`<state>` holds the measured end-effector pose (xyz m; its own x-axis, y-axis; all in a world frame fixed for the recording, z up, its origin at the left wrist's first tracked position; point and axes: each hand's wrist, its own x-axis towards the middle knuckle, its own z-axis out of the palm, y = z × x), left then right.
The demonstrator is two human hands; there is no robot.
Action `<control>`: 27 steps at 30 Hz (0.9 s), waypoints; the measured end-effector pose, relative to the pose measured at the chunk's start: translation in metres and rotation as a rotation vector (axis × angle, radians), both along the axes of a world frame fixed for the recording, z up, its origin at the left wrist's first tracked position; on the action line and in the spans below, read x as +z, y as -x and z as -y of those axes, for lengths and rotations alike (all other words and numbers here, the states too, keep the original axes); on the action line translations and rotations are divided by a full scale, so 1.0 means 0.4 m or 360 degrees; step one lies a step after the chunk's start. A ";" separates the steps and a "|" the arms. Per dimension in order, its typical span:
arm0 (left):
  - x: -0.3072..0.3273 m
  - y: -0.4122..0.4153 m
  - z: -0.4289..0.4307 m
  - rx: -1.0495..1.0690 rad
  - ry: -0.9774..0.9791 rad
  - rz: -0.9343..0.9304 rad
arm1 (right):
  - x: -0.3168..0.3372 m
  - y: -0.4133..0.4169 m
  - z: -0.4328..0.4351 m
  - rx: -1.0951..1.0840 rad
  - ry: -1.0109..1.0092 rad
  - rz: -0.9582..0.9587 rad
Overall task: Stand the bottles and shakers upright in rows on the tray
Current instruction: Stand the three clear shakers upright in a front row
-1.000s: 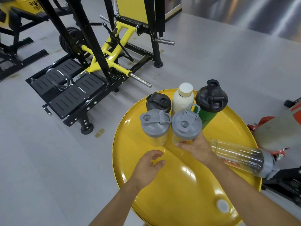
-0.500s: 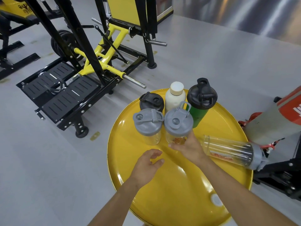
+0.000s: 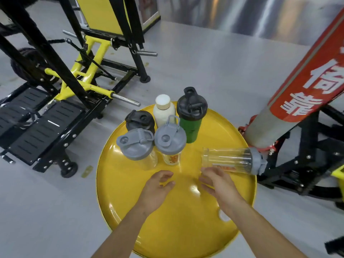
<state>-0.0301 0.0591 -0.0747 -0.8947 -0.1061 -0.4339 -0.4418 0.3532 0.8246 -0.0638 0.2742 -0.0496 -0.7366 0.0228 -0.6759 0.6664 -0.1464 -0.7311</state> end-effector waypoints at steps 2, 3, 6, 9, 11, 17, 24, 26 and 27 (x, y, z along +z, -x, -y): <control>0.005 0.006 -0.012 -0.0032 0.0003 0.0009 | -0.003 0.002 -0.030 -0.0151 0.0143 0.0077; 0.005 0.010 -0.018 -0.0046 0.0009 0.0006 | -0.004 0.005 -0.043 -0.0212 0.0204 0.0109; 0.006 0.020 -0.030 -0.0076 0.0022 0.0004 | -0.002 0.019 -0.075 -0.0368 0.0294 0.0216; 0.010 0.027 -0.041 -0.0104 0.0013 0.0004 | -0.004 0.039 -0.102 -0.0507 0.0370 0.0314; 0.012 0.029 -0.047 -0.0111 0.0006 -0.0001 | -0.004 0.052 -0.115 -0.0563 0.0398 0.0338; 0.011 0.030 -0.056 -0.0107 0.0008 0.0017 | 0.003 0.082 -0.125 -0.0709 0.0378 0.0374; 0.018 0.021 -0.054 -0.0071 0.0005 0.0010 | -0.006 0.101 -0.115 -0.0786 0.0269 0.0337; 0.018 0.021 -0.051 -0.0052 -0.0005 0.0013 | -0.005 0.105 -0.108 -0.0798 0.0303 0.0260; 0.020 0.021 -0.049 -0.0047 -0.0006 0.0012 | -0.003 0.105 -0.103 -0.0803 0.0318 0.0210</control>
